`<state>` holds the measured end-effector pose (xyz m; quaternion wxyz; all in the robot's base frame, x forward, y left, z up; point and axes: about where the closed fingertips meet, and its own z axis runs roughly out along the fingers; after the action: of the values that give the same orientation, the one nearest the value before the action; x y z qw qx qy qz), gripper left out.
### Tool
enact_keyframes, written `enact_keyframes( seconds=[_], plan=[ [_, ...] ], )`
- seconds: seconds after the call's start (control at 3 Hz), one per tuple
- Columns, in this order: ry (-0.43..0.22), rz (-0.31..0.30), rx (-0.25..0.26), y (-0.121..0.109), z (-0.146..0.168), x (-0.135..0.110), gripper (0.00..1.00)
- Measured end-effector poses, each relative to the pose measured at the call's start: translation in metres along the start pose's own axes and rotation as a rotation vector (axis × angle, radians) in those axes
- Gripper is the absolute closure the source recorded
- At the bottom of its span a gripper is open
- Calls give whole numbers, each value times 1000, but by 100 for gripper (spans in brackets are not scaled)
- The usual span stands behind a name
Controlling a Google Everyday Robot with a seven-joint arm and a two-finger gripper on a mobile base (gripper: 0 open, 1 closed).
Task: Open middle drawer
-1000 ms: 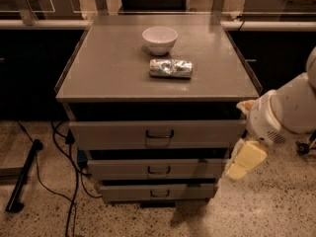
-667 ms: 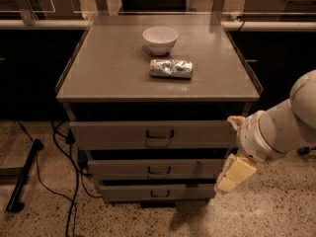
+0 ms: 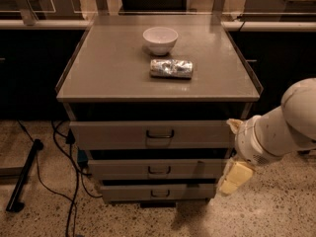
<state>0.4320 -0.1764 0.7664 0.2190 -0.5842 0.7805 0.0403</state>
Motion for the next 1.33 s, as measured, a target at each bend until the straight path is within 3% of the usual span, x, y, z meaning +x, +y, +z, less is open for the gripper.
enact_keyframes(
  seconds=[0.67, 1.0, 1.33],
  plan=[
    [87, -121, 61, -31, 66, 68, 0],
    [89, -129, 34, -39, 104, 96, 0],
    [89, -129, 34, -39, 104, 96, 0]
  ],
)
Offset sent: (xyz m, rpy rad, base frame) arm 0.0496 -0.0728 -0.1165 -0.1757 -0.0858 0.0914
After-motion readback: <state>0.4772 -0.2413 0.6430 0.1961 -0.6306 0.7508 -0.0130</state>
